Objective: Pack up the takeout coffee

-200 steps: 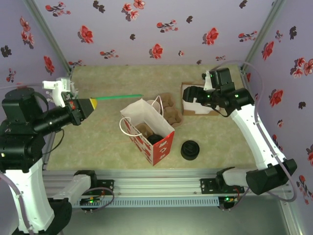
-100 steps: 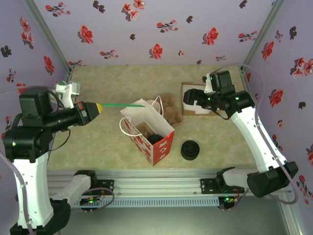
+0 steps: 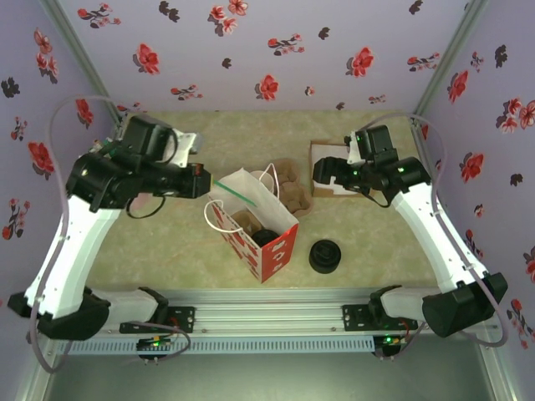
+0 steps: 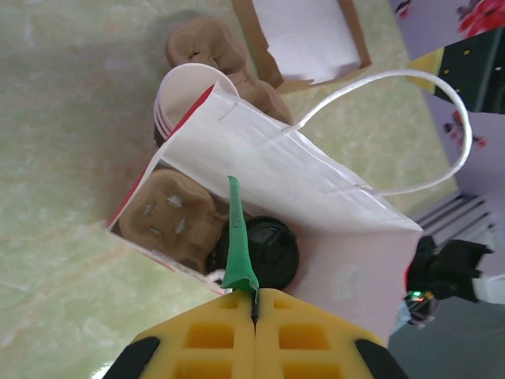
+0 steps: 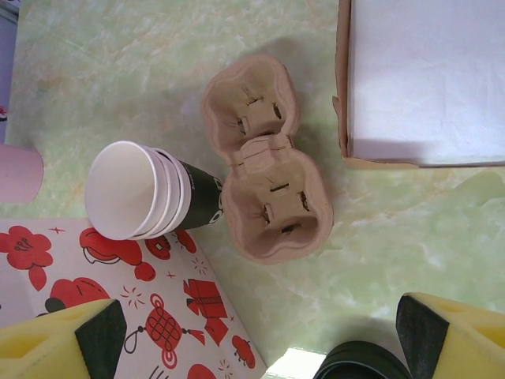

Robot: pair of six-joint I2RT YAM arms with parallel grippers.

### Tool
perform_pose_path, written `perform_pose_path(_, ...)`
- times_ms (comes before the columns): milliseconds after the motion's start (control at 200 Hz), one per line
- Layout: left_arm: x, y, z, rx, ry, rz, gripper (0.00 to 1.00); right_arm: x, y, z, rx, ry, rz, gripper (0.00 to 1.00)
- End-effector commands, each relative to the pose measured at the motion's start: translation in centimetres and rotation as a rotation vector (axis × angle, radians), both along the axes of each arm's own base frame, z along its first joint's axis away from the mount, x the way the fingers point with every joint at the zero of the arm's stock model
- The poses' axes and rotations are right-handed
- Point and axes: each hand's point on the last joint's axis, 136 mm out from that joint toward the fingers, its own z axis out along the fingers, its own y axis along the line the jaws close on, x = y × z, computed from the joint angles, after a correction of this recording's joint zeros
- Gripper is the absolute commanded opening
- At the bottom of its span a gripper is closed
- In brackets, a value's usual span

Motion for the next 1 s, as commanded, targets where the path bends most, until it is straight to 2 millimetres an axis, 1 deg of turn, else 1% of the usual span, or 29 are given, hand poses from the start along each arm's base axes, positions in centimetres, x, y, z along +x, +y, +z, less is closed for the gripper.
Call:
perform_pose_path(0, 1.2, 0.2, -0.8, 0.167, -0.045, 0.007, 0.00, 0.0, -0.1, 0.3, -0.005, -0.036, 0.002, 0.91)
perform_pose_path(110, 2.6, -0.2, -1.9, 0.240, -0.035, 0.012, 0.00, 0.0, -0.2, 0.1, -0.008, -0.036, 0.000, 0.91)
perform_pose_path(175, 3.3, -1.0, -2.3, 0.239, -0.029, 0.003, 0.00, 0.0, -0.1, 0.0, -0.007, -0.036, 0.001, 0.91)
perform_pose_path(290, 4.0, -2.6, -3.7, 0.245, 0.004, -0.029, 0.00, 0.1, 0.0, -0.2, -0.008, -0.034, 0.005, 0.91)
perform_pose_path(415, 4.1, -3.6, -5.0, 0.246, 0.039, -0.050, 0.00, 0.1, 0.0, -0.4, -0.012, -0.031, 0.010, 0.92)
perform_pose_path(535, 3.4, -4.3, -5.1, 0.229, 0.047, -0.074, 0.00, 0.1, 0.0, -0.4, -0.013, -0.033, 0.013, 0.92)
perform_pose_path(575, 3.3, -4.3, -5.0, 0.226, 0.046, -0.074, 0.17, 0.2, 0.0, -0.4, -0.014, -0.034, 0.013, 0.92)
perform_pose_path(605, 3.1, -4.2, -4.9, 0.227, 0.045, -0.076, 0.23, 0.2, 0.1, -0.4, -0.012, -0.033, 0.016, 0.92)
perform_pose_path(680, 3.1, -3.3, -4.2, 0.244, 0.018, -0.056, 0.30, 0.3, 0.1, -0.4, -0.011, -0.033, 0.015, 0.92)
perform_pose_path(790, 3.1, -2.1, -2.2, 0.238, -0.031, -0.029, 0.42, 0.3, 0.1, -0.3, -0.010, -0.036, 0.014, 0.92)
perform_pose_path(845, 3.3, -1.7, -1.5, 0.235, -0.049, -0.018, 0.44, 0.1, 0.1, -0.3, -0.009, -0.034, 0.016, 0.92)
perform_pose_path(920, 3.6, -1.2, -1.1, 0.237, -0.058, -0.010, 0.47, 0.1, 0.1, -0.2, -0.005, -0.035, 0.014, 0.92)
perform_pose_path(995, 3.9, -1.1, -0.6, 0.227, -0.074, -0.005, 0.58, 0.0, 0.0, -0.1, -0.006, -0.035, 0.012, 0.92)
